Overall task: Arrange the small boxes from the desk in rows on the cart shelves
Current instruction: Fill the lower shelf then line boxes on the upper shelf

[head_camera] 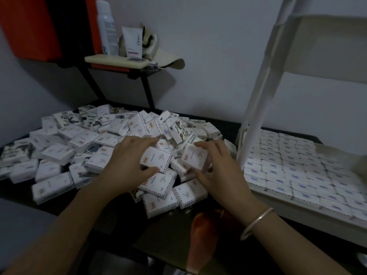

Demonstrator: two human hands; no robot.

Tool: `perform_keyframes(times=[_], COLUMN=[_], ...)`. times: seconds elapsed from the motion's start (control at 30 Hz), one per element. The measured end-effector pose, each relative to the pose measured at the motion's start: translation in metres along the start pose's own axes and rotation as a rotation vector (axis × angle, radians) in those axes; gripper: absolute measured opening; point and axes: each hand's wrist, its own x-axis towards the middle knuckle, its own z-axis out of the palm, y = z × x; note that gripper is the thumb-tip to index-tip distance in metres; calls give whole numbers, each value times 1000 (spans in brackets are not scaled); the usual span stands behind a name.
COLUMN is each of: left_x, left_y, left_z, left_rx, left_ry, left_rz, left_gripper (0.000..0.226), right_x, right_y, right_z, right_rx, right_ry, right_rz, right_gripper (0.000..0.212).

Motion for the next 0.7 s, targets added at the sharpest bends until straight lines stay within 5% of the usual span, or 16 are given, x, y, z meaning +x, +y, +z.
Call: perform_keyframes(times=[0.2,0.4,0.7], left_x=[6,0,-13], left_y=[2,22,94], left_z=[3,-3,-2], left_rx=[69,-118,-410], left_ry=[96,244,79], left_rz=[16,24,88], left_gripper=[73,44,29], right_x=[-12,-26,-61], right_y=[7,14,32], right_z=[-9,-22,-64], right_rx=[64,120,139], right_ry=[40,78,190], right_rz=[-41,-71,-12], right_gripper=[53,45,48])
